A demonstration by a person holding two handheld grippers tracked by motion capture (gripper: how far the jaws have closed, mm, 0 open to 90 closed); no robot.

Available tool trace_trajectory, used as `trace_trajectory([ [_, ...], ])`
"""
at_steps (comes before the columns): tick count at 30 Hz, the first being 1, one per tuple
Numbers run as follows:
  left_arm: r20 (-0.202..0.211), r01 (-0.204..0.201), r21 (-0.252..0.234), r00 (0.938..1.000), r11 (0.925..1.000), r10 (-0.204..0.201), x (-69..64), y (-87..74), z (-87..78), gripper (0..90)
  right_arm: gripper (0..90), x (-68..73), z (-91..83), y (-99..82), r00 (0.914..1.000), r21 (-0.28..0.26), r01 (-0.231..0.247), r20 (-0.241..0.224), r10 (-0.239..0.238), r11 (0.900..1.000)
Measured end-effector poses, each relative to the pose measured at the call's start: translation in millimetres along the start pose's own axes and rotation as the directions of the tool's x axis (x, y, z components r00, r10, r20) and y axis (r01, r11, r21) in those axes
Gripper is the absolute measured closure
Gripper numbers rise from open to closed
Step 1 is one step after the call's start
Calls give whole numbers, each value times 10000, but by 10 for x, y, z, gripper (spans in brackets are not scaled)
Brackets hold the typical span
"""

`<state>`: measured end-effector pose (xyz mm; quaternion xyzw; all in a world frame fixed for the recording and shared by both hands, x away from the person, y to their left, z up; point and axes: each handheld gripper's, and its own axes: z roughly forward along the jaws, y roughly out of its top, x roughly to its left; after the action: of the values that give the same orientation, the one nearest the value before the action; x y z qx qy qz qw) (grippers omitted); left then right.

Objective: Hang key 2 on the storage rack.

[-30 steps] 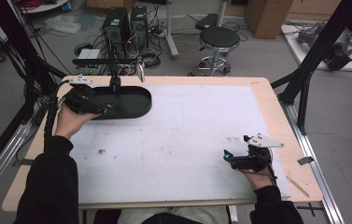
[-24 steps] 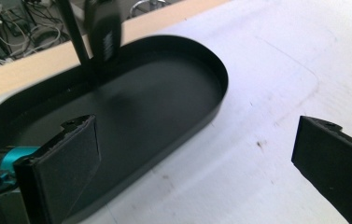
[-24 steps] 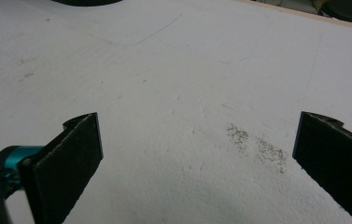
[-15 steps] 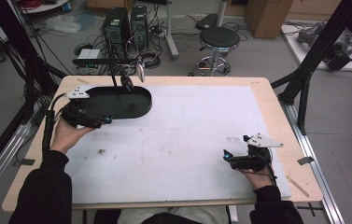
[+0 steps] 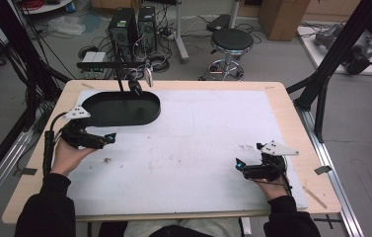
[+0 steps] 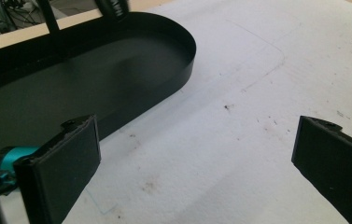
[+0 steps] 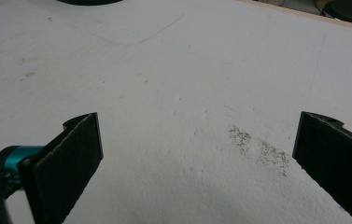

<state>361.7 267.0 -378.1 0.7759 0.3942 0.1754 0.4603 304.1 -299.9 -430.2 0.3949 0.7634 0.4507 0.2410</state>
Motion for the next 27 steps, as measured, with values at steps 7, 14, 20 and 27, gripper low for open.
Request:
trace_trajectory([
  [7,79,-40,59,10000,10000,40,-44,-124,-39,17,8,0,5,-1,10000,0,39,-19,-39,10000],
  [14,-104,-373,-445,9993,9983,369,-127,-253,-157,17,8,1,6,-1,10000,3,48,-12,-48,10000],
  [20,7,-326,-765,9995,9965,328,-184,-437,-267,17,8,9,-3,-1,10000,33,24,7,-24,10000],
  [27,-222,-460,-932,9988,9946,442,-301,-663,-393,17,8,13,3,-3,10000,20,46,-6,-46,10000],
])
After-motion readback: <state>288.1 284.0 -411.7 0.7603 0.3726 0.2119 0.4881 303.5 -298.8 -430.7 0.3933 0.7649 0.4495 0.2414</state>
